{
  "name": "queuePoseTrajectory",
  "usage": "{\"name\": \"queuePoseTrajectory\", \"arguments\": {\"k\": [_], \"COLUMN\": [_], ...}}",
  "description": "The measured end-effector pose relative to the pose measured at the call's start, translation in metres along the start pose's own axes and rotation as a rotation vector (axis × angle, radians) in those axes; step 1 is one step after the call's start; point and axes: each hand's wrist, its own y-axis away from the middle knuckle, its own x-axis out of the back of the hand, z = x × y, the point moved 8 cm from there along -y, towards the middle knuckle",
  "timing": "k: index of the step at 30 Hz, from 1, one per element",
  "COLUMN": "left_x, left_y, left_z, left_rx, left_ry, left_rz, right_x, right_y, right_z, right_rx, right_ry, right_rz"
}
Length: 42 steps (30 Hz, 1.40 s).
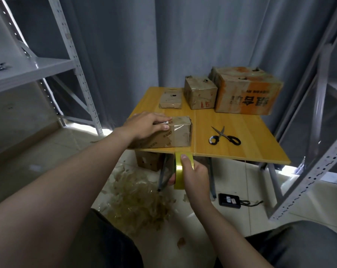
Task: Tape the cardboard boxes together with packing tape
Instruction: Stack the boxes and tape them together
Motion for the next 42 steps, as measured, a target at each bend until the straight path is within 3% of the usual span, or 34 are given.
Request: {"name": "queuePoseTrajectory", "arguments": {"k": [8,18,22,26,31,36,42], "left_x": [0.012,0.014,0.009,-0.002,-0.013,-0.007,-0.005], "left_y": [-0.01,-0.023,-0.026,-0.025,-0.021,-0.018,-0.015], "left_z": [-0.014,-0.023,-0.01,-0.006,-0.011,-0.004,0.006], "left_rx": [0.08,0.258,0.133,0.06,0.017,0.039,0.052], "left_ry": [0.046,0.034,0.124,0.174,0.053,-0.15,-0.193], "left_rz": [-0.042,0.223,0.34,0.262,-0.041,0.073,0.024], "right_x": [-0.001,-0.023,-0.028,-0.029,-0.03,-0.028,-0.016], "right_y": [-0.003,-0.042,-0.059,-0.069,-0.071,-0.058,-0.051], "right_z": [-0.027,-0.033,-0.039,-0.043,-0.05,-0.048,-0.054], "right_rx": [0.064,-0.029,-0.067,-0.079,-0.08,-0.032,-0.009], "right_ry": [-0.065,-0.136,-0.122,-0.09,-0.079,-0.084,-0.067], "right_rz": [-0.041,-0.124,-0.151,-0.143,-0.151,-0.157,-0.079]}}
